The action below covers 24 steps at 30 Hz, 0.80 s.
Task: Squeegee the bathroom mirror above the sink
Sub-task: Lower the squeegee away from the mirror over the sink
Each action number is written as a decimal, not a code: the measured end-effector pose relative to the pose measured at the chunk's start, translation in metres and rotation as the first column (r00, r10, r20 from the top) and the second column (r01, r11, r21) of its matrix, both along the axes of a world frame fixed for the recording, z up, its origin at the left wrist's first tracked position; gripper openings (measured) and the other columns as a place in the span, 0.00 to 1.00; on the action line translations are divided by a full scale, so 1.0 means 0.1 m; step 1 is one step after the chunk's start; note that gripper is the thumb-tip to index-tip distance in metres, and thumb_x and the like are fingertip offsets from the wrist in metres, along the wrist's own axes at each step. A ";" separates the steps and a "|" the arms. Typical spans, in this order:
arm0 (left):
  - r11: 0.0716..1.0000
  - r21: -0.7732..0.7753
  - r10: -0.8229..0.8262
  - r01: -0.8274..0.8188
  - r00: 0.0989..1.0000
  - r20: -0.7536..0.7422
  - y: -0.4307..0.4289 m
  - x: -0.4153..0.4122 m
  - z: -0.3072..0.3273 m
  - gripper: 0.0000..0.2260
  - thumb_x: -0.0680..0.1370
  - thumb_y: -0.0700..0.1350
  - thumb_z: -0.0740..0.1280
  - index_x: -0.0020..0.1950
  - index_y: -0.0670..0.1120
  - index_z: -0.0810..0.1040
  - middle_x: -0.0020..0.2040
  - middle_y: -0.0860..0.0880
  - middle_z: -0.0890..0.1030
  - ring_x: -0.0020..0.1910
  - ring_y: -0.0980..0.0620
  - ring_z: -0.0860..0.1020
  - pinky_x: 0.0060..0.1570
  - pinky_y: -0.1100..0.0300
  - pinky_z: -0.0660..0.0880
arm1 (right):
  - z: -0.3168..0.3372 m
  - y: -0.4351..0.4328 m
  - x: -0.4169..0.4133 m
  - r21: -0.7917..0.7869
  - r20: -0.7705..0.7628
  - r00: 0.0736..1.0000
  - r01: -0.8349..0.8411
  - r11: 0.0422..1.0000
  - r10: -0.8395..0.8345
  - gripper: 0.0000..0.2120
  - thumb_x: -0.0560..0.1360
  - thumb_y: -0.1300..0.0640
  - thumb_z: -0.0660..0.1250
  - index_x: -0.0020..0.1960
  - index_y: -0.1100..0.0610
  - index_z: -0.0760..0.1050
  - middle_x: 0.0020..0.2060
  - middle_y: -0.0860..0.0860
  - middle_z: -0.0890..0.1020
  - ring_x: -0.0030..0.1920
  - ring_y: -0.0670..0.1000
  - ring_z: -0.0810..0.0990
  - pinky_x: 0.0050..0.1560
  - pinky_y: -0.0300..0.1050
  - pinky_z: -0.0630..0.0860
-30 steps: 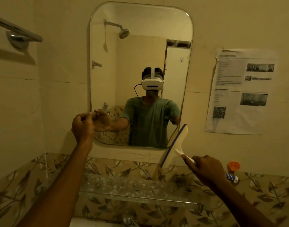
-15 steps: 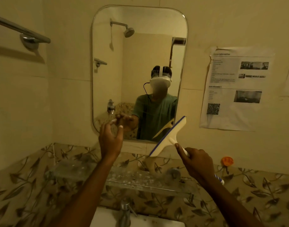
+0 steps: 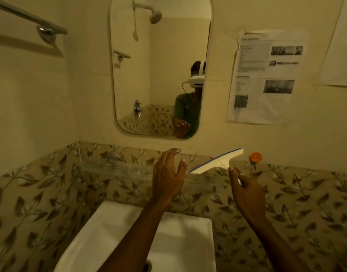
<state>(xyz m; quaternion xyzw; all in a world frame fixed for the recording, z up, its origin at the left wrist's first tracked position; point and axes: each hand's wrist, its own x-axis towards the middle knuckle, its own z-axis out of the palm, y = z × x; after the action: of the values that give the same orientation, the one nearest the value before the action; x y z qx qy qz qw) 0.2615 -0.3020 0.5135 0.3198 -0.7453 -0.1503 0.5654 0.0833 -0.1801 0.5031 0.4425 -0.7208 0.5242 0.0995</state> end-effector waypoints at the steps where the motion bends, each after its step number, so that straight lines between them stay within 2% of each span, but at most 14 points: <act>1: 1.000 -0.003 0.006 -0.006 1.000 0.014 0.14 0.00 -0.10 0.19 0.77 0.53 0.59 0.64 0.47 0.75 0.62 0.50 0.77 0.62 0.51 0.74 0.61 0.51 0.73 | -0.08 0.13 0.03 0.000 0.053 0.999 -0.005 1.000 0.005 0.28 0.79 0.37 0.56 0.25 0.51 0.61 0.22 0.47 0.65 0.25 0.47 0.65 0.30 0.41 0.59; 3: 1.000 0.009 0.010 -0.011 0.999 0.047 0.42 0.01 -0.33 0.20 0.78 0.55 0.57 0.65 0.47 0.75 0.63 0.50 0.77 0.64 0.51 0.74 0.62 0.54 0.71 | -0.27 0.40 0.06 0.005 0.143 0.990 -0.001 1.000 0.000 0.27 0.79 0.38 0.57 0.26 0.51 0.62 0.22 0.48 0.66 0.25 0.49 0.67 0.32 0.42 0.62; 8: 0.995 0.085 -0.054 0.043 0.988 0.142 1.15 -0.06 -0.90 0.19 0.79 0.55 0.57 0.66 0.49 0.72 0.66 0.52 0.75 0.65 0.52 0.72 0.63 0.53 0.71 | -0.75 1.09 0.06 0.001 0.412 0.908 0.079 0.997 -0.073 0.27 0.79 0.39 0.60 0.28 0.55 0.64 0.24 0.52 0.68 0.27 0.51 0.68 0.34 0.45 0.65; 10: 0.996 0.076 -0.056 0.042 0.978 0.199 1.44 -0.11 -1.08 0.19 0.80 0.54 0.57 0.67 0.49 0.72 0.67 0.53 0.75 0.66 0.53 0.72 0.63 0.57 0.69 | -0.96 1.34 0.03 0.034 0.502 0.859 0.100 0.994 -0.103 0.25 0.78 0.39 0.61 0.29 0.54 0.69 0.26 0.52 0.72 0.30 0.52 0.73 0.36 0.47 0.70; 13: 0.993 0.103 -0.089 0.064 0.960 0.266 1.84 -0.25 -1.35 0.19 0.80 0.55 0.56 0.68 0.49 0.72 0.68 0.53 0.74 0.68 0.54 0.71 0.66 0.59 0.66 | -1.32 1.74 -0.04 0.078 0.615 0.780 0.086 0.993 -0.116 0.26 0.78 0.38 0.61 0.40 0.61 0.79 0.35 0.53 0.80 0.38 0.54 0.79 0.41 0.47 0.74; 15: 0.988 0.133 -0.119 0.083 0.948 0.294 2.08 -0.36 -1.56 0.20 0.79 0.54 0.57 0.69 0.49 0.72 0.69 0.52 0.74 0.69 0.55 0.70 0.67 0.62 0.63 | -1.53 2.01 -0.10 0.116 0.641 0.755 0.086 0.990 -0.140 0.27 0.78 0.38 0.60 0.41 0.62 0.78 0.35 0.52 0.79 0.38 0.54 0.79 0.38 0.46 0.73; 17: 0.984 0.153 -0.137 0.090 0.935 0.327 2.32 -0.51 -1.78 0.19 0.79 0.53 0.60 0.68 0.48 0.73 0.68 0.51 0.74 0.68 0.54 0.71 0.66 0.61 0.64 | -1.77 2.27 -0.22 0.182 0.660 0.721 0.119 0.976 -0.211 0.23 0.78 0.38 0.61 0.36 0.57 0.75 0.31 0.51 0.77 0.34 0.54 0.77 0.36 0.46 0.71; 20: 0.973 0.207 -0.174 0.100 0.908 0.382 2.65 -0.79 -2.15 0.20 0.79 0.53 0.60 0.69 0.47 0.73 0.68 0.49 0.75 0.68 0.51 0.72 0.66 0.57 0.67 | -2.14 2.60 -0.49 0.269 0.685 0.666 0.146 0.952 -0.295 0.19 0.77 0.39 0.62 0.36 0.51 0.75 0.32 0.50 0.80 0.36 0.54 0.80 0.43 0.53 0.78; 22: 0.960 0.263 -0.207 0.095 0.873 0.441 2.84 -1.02 -2.43 0.23 0.80 0.56 0.57 0.71 0.47 0.71 0.70 0.49 0.74 0.70 0.51 0.71 0.67 0.57 0.64 | -2.42 2.79 -0.72 0.312 0.687 0.652 0.135 0.941 -0.321 0.14 0.78 0.43 0.63 0.45 0.53 0.79 0.37 0.48 0.81 0.43 0.54 0.81 0.51 0.55 0.79; 24: 0.946 0.313 -0.230 0.079 0.845 0.482 3.03 -1.27 -2.72 0.23 0.80 0.57 0.56 0.71 0.47 0.70 0.70 0.49 0.73 0.70 0.50 0.70 0.67 0.59 0.61 | -2.70 2.94 -0.97 0.388 0.673 0.640 0.123 0.914 -0.372 0.18 0.80 0.44 0.62 0.55 0.58 0.78 0.42 0.50 0.81 0.49 0.56 0.80 0.56 0.54 0.77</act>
<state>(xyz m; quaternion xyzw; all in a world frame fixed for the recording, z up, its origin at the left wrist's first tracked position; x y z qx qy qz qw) 0.1349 0.0014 0.2420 0.3634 -0.8631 -0.2096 0.2811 -0.0139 0.1137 0.2333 0.1000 -0.8255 0.5197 -0.1961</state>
